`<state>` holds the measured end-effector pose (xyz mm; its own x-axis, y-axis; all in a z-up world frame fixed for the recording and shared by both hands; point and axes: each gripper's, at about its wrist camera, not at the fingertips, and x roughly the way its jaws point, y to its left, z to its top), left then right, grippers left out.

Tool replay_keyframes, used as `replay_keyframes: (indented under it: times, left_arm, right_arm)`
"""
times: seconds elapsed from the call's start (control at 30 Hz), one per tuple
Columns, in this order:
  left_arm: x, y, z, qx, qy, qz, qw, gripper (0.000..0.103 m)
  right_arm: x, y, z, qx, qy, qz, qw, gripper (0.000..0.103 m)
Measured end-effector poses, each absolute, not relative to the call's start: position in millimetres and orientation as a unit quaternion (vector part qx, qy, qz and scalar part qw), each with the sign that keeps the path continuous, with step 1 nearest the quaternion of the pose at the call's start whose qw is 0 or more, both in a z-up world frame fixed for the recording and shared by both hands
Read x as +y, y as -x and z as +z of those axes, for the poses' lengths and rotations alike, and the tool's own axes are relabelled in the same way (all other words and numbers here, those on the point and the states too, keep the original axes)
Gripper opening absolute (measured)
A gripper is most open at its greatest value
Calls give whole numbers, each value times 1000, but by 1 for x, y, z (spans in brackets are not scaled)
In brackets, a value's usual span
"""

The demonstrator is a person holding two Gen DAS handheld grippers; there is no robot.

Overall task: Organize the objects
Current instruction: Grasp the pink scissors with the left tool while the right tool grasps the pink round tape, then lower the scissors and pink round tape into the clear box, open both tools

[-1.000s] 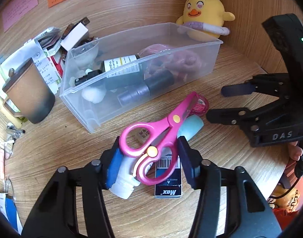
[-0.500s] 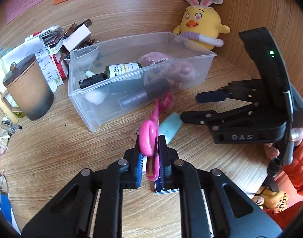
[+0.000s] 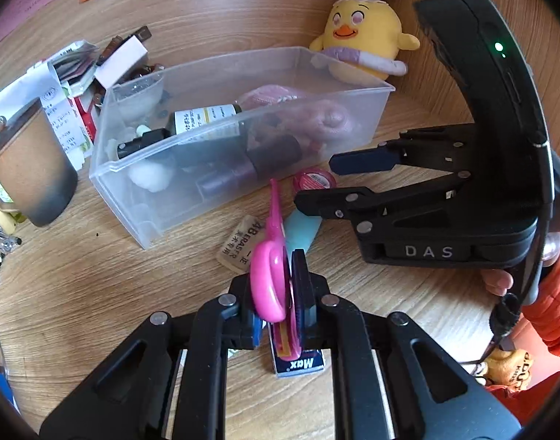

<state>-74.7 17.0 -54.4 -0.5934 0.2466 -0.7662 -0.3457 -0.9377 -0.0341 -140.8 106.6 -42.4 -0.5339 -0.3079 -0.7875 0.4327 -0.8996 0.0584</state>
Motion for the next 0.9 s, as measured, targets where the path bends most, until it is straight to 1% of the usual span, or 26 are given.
replay_keyframes:
  times: [0.07, 0.1, 0.53, 0.9]
  left_arm:
    - [17, 73, -53, 57, 415, 892, 167, 8]
    - [16, 72, -51, 57, 412, 895, 163, 8]
    - [-1, 47, -16, 42, 370, 917, 143, 8]
    - [-7, 53, 24, 31, 325, 934, 144, 8]
  right_arm:
    - [105, 143, -43, 71, -435, -872, 213, 33]
    - [106, 144, -43, 68, -437, -871, 213, 32]
    - [104, 148, -50, 70, -442, -872, 200, 32]
    - [122, 119, -12, 50, -395, -894, 204, 32]
